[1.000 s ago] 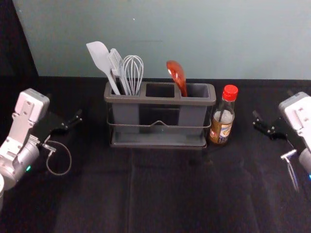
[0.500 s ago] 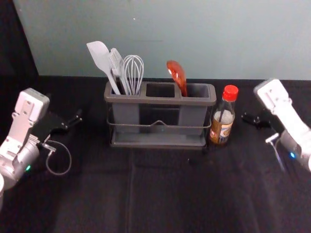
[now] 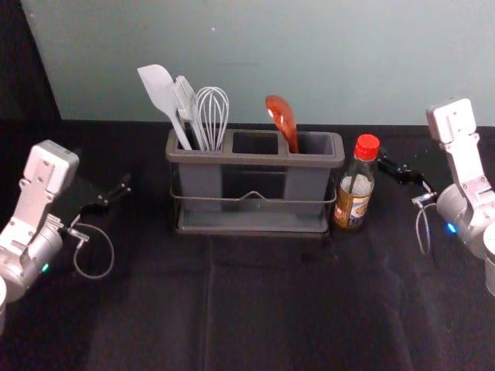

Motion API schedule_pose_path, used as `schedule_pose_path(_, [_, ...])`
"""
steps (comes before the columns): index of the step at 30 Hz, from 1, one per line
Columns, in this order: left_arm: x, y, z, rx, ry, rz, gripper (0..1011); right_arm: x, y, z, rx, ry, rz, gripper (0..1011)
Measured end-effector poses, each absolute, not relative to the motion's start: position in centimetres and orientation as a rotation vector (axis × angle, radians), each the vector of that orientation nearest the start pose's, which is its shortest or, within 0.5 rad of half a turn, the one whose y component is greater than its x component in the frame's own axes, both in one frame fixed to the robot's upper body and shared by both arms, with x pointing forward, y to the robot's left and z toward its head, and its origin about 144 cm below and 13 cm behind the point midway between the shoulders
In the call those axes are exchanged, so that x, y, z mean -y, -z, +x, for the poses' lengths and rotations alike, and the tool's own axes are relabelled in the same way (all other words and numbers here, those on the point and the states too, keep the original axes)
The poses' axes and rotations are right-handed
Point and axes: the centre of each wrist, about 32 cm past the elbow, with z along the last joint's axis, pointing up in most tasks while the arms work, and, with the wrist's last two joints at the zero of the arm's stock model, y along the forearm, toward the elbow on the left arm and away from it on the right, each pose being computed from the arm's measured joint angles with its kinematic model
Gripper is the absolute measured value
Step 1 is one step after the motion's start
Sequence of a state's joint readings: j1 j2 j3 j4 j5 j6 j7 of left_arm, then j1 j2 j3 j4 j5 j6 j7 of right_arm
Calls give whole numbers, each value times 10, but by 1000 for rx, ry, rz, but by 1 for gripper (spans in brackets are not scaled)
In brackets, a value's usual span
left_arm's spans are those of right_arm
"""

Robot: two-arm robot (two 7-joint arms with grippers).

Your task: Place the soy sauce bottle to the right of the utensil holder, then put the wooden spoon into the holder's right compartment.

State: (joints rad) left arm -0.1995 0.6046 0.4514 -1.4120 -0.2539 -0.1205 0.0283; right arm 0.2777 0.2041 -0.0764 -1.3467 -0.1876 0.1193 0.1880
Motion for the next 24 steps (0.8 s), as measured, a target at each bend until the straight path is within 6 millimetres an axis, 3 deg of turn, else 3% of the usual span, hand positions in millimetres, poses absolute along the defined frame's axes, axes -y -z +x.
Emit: schedule_pose_path(24, [-310,-1140,489,285,-1248,304,1005,278,-1172,533,217,1371,-376,1004])
